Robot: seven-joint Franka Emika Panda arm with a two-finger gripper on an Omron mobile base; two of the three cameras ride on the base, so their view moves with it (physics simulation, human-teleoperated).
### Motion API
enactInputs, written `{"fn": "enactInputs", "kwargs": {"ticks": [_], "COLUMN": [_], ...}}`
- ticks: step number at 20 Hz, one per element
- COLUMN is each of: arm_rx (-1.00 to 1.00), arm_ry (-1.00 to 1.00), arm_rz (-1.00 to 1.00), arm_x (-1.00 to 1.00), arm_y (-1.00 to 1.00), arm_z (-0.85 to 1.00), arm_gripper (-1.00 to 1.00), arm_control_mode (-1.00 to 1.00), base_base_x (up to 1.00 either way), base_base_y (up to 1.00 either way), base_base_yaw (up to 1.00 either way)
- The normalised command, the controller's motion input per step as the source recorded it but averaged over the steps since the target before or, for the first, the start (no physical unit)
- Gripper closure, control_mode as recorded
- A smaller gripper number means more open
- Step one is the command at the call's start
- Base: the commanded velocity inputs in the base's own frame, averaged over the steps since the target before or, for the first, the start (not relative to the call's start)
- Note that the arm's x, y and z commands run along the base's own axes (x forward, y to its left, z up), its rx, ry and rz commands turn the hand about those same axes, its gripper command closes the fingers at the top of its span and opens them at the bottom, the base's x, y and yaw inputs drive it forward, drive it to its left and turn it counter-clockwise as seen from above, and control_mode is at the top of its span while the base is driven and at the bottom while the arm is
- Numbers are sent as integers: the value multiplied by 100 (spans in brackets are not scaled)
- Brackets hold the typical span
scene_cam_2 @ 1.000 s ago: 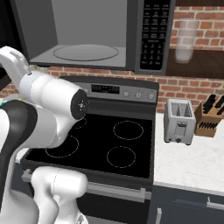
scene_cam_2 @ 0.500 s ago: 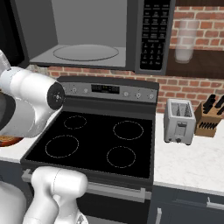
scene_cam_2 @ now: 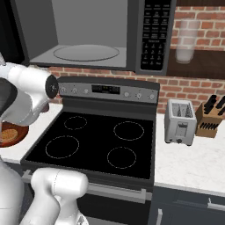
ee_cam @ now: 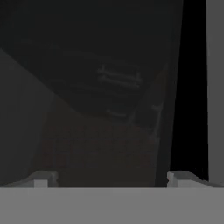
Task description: Open the microwave, place the bowl with waffle inside the microwave, then close the microwave door and turn it on.
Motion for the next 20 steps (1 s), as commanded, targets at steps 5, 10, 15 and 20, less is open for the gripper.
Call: {"fn": "enactInputs", "kwargs": {"ticks": [5, 10, 15, 20], "arm_rx": [0, 0, 0, 0], "arm_ry": [0, 0, 0, 8], "arm_rz": [16, 4, 0, -3], "arm_x": [29, 8, 1, 0], "arm_y": [42, 37, 27, 0], "arm_z": [0, -7, -8, 0], "arm_gripper": [-100, -100, -100, -100], "arm_control_mode": [-100, -100, -100, -100], "base_base_x": [0, 0, 0, 0], "base_base_y": [0, 0, 0, 0], "base_base_yaw": [0, 0, 0, 0]}}
